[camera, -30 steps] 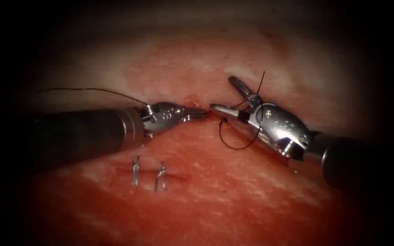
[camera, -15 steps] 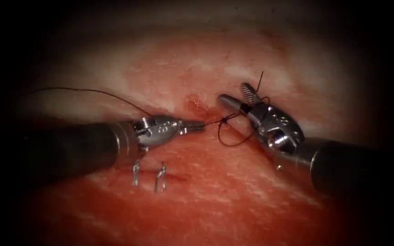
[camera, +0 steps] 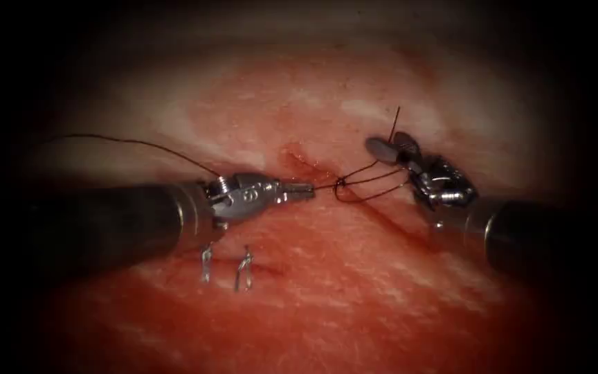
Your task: Wound Closure
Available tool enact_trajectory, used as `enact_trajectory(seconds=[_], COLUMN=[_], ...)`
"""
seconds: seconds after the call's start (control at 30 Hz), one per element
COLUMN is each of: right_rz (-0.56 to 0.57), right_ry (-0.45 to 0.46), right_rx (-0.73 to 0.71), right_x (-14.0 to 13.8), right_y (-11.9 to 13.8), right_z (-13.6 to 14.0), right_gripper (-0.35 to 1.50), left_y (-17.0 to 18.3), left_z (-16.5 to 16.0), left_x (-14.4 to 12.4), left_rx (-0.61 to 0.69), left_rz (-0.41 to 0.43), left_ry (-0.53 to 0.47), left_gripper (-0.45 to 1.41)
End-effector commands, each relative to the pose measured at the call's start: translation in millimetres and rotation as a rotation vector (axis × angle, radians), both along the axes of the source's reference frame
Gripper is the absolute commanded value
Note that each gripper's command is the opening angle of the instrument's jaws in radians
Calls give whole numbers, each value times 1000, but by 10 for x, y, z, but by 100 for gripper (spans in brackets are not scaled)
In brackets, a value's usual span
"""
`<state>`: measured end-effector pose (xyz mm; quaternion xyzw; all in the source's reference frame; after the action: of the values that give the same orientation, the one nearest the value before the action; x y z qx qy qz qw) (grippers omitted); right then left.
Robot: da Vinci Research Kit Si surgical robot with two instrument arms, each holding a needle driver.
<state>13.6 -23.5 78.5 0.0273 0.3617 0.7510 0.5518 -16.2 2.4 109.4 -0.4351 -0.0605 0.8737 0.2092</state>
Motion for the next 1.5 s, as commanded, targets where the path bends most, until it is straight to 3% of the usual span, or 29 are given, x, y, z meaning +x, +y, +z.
enact_trajectory(seconds=[0.03,0.4,0.47,0.53,0.57,0.9,1.13,1.23,1.5], right_rz=[0,-8,-5,1,5,-19,-58,-90,-147], right_ry=[5,-5,3,6,9,-17,-14,4,15], right_rx=[3,43,51,63,65,-51,-128,-146,-181], right_x=[6,5,7,8,8,12,19,33,62], right_y=[6,13,12,11,10,-4,-21,-38,-57], right_z=[16,52,54,55,54,18,-21,-35,-49], right_gripper=[59,51,29,-22,-35,-35,-35,-35,-35], left_y=[-3,-4,-4,-3,-3,18,63,92,141], left_z=[6,3,3,3,3,-2,24,51,75], left_x=[-6,-4,-4,-3,-3,8,15,7,-18], left_rx=[3,4,4,5,5,14,16,14,7], left_rz=[0,3,3,3,3,-2,-17,-38,-87], left_ry=[-2,-4,-4,-4,-5,3,17,28,-10], left_gripper=[-45,-45,-45,-45,-45,-45,-45,-45,-45])
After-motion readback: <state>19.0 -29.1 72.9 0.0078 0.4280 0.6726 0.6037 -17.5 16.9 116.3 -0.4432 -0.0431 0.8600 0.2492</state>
